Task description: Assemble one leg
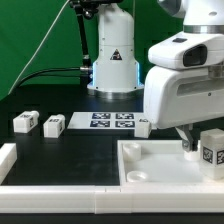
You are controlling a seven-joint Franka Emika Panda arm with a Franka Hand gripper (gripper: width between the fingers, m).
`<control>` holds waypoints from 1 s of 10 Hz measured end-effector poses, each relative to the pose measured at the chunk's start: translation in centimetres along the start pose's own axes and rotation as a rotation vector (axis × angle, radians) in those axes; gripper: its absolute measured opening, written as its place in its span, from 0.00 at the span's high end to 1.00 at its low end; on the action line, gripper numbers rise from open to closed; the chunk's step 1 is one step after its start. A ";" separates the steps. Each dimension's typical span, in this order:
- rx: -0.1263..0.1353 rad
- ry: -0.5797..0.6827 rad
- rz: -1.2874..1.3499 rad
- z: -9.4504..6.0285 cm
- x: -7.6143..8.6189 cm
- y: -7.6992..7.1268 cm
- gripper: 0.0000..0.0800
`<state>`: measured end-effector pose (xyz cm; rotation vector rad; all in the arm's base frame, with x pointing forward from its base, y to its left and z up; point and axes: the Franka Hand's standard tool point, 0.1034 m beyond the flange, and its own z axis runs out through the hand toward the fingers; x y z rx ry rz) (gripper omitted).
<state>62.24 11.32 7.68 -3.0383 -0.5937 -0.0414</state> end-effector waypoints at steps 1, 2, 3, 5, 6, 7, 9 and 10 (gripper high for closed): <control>0.000 0.000 0.000 0.0 0.0 0.0 0.50; 0.000 0.000 0.000 0.0 0.0 0.0 0.50; 0.001 0.000 0.023 0.0 0.0 0.0 0.64; 0.001 0.001 0.054 0.0 0.0 0.0 0.64; -0.004 0.024 0.203 0.0 0.0 -0.5 0.64; -0.008 0.037 0.401 0.2 -0.1 -0.9 0.64; -0.009 0.045 0.704 0.2 0.0 -1.0 0.64; -0.001 0.047 0.845 0.2 0.0 -1.0 0.64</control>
Offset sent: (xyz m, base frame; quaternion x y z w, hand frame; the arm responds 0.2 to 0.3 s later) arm 0.0000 0.0000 0.0000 0.0000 0.0000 0.0899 0.9960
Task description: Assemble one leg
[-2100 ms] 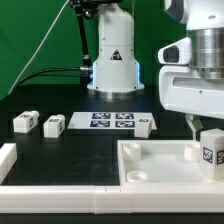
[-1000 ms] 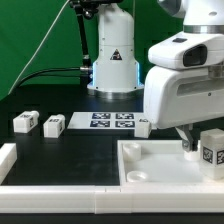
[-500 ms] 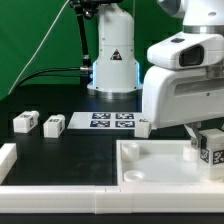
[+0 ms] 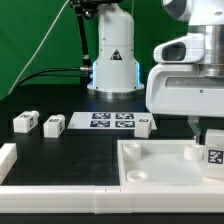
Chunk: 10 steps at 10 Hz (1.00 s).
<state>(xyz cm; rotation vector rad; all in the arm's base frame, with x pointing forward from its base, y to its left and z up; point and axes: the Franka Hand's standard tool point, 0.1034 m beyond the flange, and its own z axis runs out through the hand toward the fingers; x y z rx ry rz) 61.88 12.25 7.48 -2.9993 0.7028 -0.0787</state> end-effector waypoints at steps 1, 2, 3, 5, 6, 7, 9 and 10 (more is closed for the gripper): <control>0.004 0.000 0.079 0.0 0.0 0.0 0.64; 0.010 -0.004 0.241 0.0 0.1 -0.1 0.64; 0.012 -0.001 0.335 0.0 0.1 -0.1 0.64; 0.019 -0.002 0.479 0.0 0.1 -0.1 0.64; 0.025 -0.008 0.533 0.0 0.2 -0.1 0.64; 0.025 -0.008 0.554 0.1 0.1 -0.1 0.64; 0.025 -0.008 0.502 0.1 0.1 -0.1 0.28; 0.025 -0.007 0.459 0.1 0.1 -0.2 0.28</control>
Offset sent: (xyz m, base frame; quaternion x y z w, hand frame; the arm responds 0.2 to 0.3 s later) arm -0.0006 -0.0063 -0.0018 -0.0069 0.0412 0.2080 0.9772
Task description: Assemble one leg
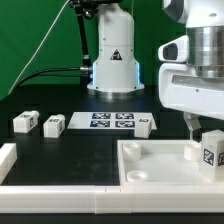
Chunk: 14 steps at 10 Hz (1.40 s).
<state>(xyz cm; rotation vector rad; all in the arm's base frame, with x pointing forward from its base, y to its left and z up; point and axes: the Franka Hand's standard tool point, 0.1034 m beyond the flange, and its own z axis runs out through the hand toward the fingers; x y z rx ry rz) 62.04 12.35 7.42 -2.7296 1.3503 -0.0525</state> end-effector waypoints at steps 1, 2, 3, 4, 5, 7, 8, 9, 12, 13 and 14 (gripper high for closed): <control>0.000 0.001 -0.132 0.0 0.1 0.0 0.21; -0.001 0.002 -0.244 0.0 0.2 0.0 0.21; -0.001 0.004 -0.406 -0.1 0.3 0.0 0.19; -0.001 0.004 -0.519 -0.1 0.5 0.0 0.19; -0.007 -0.002 -0.678 0.0 0.8 0.2 0.19; -0.012 -0.004 -0.841 -0.2 0.6 -0.1 0.19; -0.021 -0.002 -0.980 -0.2 0.7 -0.1 0.19; -0.031 -0.004 -1.095 -0.2 0.8 0.0 0.19; -0.050 -0.004 -1.336 -0.2 1.1 0.2 0.19; -0.050 -0.004 -1.330 -0.2 1.1 0.2 0.19; -0.050 -0.004 -1.330 -0.2 1.2 0.2 0.30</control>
Offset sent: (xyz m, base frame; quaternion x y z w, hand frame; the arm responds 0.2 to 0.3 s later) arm 0.0076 0.0068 0.0011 0.0164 -0.0241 -0.2675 0.9631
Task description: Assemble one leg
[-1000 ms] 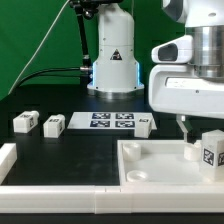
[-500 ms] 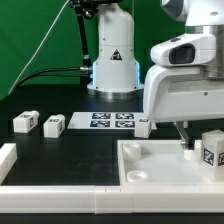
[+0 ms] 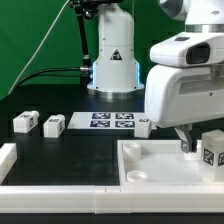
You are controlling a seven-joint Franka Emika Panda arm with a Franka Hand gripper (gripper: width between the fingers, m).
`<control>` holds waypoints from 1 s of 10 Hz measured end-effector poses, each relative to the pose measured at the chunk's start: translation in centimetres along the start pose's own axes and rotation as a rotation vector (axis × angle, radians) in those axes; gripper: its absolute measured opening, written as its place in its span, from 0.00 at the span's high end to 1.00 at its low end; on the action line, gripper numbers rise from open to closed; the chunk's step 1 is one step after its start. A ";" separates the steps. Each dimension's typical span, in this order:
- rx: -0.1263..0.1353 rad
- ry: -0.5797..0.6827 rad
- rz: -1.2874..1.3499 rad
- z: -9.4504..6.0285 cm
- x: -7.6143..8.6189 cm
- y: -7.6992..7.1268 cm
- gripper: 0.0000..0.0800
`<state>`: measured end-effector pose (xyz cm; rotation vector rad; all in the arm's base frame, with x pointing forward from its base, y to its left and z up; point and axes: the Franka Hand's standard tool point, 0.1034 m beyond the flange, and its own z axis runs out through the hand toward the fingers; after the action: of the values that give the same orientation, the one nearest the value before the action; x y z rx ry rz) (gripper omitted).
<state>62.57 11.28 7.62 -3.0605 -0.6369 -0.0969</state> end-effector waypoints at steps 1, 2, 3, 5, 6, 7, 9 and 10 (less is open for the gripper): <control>0.000 0.000 0.000 0.0 0.0 0.0 0.53; 0.000 0.000 0.000 0.0 0.0 0.0 0.53; 0.000 0.000 0.017 0.0 0.0 0.0 0.64; 0.000 0.000 0.058 0.0 0.0 0.0 0.64; 0.003 0.010 0.210 0.0 0.0 -0.3 0.64; 0.005 0.015 0.412 0.1 0.0 -0.8 0.64; 0.003 0.007 0.749 0.1 -0.1 -0.9 0.64; 0.006 0.004 0.878 0.2 -0.2 -0.8 0.64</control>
Offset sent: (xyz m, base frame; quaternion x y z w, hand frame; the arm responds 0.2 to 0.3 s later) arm 0.0000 0.0000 0.0000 0.0000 0.0000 0.0899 0.9960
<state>62.06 11.97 7.41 -3.0109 0.7169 -0.0823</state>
